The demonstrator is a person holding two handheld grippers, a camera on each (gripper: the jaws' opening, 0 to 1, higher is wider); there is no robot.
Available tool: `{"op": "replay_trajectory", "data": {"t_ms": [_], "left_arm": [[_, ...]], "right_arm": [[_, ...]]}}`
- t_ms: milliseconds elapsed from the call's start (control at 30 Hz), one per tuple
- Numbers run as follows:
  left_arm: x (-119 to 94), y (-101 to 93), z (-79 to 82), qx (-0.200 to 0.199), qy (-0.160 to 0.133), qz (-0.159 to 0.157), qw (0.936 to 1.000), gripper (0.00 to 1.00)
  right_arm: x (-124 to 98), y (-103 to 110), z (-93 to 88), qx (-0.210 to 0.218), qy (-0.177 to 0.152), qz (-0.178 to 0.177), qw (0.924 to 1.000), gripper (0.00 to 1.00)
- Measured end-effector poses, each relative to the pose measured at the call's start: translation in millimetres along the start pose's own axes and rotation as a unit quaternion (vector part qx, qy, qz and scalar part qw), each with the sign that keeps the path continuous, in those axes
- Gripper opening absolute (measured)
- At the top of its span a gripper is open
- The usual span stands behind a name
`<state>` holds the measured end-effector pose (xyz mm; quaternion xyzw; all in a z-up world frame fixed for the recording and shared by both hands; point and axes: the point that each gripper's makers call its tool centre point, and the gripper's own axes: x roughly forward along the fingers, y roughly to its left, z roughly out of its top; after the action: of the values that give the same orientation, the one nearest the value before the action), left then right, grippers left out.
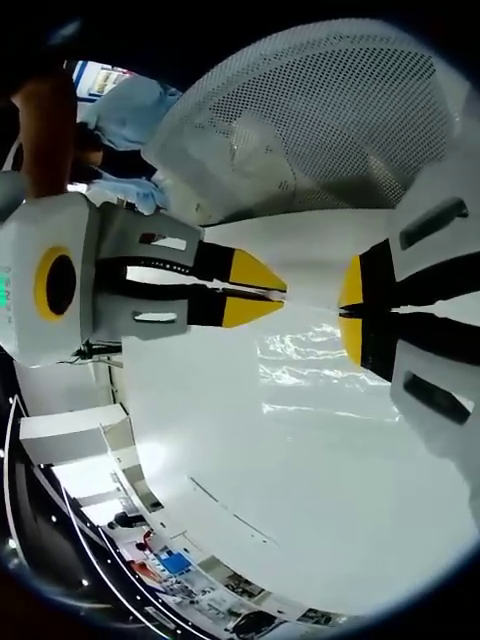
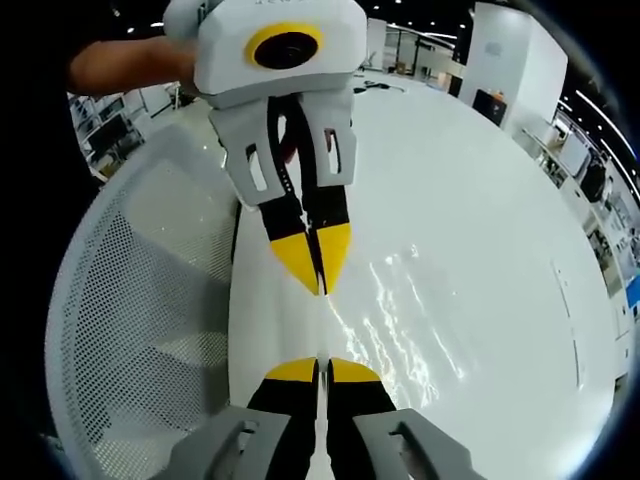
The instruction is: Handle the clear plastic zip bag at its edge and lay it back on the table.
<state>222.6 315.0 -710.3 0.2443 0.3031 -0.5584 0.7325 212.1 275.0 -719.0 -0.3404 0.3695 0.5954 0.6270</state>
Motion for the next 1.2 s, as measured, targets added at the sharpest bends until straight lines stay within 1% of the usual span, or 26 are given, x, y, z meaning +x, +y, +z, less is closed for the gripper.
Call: {"op": "replay_trajectory", "data": {"t_ms": [133, 233, 267, 300, 400, 733, 1033, 1200], "left_arm": [[-0.2, -1.6, -0.3, -0.003, -0.001, -0.005, 1.0000, 0.00], [0.0, -0.6, -1.4, -0.002, 0.000, -0.004, 1.0000, 0.00], [-0.4, 1.1, -1.3, 0.000, 0.000, 0.002, 1.0000, 0.00], [-0.4, -0.5, -2.2, -0.004, 0.001, -0.003, 1.0000, 0.00], [-0.5, -0.6, -3.2, -0.004, 0.001, -0.003, 1.0000, 0.00], [-0.7, 2.7, -6.4, -0.004, 0.002, 0.001, 1.0000, 0.00], [-1.4, 1.9, -7.8, -0.007, 0.002, -0.001, 1.0000, 0.00], [-1.3, 3.9, -9.8, -0.008, 0.003, 0.001, 1.0000, 0.00]], "right_arm": [[-0.6, 0.6, -0.4, 0.002, -0.002, 0.001, 1.0000, 0.00], [0.0, 1.1, -1.2, 0.002, -0.001, 0.001, 1.0000, 0.00], [-0.2, 1.1, -1.4, 0.003, -0.001, 0.001, 1.0000, 0.00], [-0.9, 1.1, -2.1, 0.004, 0.000, 0.001, 1.0000, 0.00], [-1.9, 1.1, -4.0, 0.005, 0.000, 0.001, 1.0000, 0.00], [-1.6, -1.4, -8.4, 0.012, 0.001, 0.000, 0.9999, 0.00], [-1.9, -0.4, -12.1, 0.018, 0.000, -0.001, 0.9998, 0.00], [-3.0, -2.0, -17.1, 0.020, 0.002, -0.003, 0.9998, 0.00]]}}
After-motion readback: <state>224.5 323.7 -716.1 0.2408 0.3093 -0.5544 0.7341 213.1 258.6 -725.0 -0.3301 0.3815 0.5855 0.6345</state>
